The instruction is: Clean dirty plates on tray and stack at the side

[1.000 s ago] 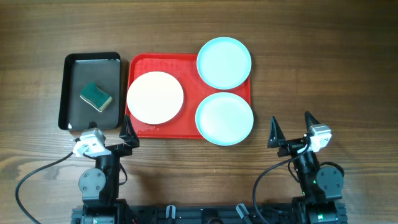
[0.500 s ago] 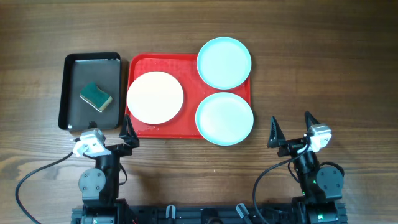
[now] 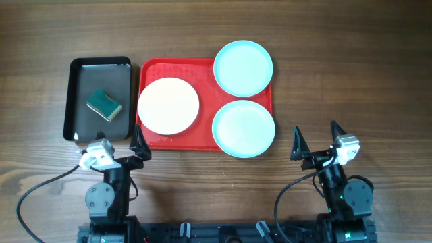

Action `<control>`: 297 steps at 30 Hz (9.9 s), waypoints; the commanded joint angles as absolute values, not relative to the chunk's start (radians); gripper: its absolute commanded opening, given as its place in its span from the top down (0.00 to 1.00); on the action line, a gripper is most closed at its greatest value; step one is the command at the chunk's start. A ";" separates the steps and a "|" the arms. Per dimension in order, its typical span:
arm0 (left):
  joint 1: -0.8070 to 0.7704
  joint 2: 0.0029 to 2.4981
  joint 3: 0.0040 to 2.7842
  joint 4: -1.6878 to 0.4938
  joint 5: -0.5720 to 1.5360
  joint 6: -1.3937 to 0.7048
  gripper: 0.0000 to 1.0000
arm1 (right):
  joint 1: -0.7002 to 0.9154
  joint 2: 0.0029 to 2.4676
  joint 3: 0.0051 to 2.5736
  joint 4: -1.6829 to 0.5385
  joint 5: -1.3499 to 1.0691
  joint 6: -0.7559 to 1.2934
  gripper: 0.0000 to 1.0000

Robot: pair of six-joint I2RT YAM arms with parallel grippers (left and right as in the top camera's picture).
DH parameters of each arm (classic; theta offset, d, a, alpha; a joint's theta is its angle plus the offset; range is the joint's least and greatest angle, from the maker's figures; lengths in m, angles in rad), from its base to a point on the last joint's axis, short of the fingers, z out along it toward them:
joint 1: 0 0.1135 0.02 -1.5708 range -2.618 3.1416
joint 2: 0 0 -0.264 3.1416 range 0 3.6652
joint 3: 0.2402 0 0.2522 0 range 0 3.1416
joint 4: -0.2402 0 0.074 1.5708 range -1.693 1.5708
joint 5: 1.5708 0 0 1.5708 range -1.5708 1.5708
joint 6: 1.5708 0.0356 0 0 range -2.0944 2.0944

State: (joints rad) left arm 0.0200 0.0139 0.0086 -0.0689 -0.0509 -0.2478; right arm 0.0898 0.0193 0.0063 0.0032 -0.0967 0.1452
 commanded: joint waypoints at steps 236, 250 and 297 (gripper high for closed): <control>-0.144 1.980 1.212 -0.558 -0.204 -0.612 0.96 | 0.562 2.282 1.555 -0.480 -0.469 0.343 0.96; -0.145 1.980 1.213 -1.032 0.162 -0.144 0.96 | 0.561 2.282 1.555 -0.480 -0.466 0.348 0.96; -0.076 1.980 1.407 -1.134 -0.022 -0.711 0.96 | 0.562 2.285 1.678 -0.465 -0.288 0.036 0.59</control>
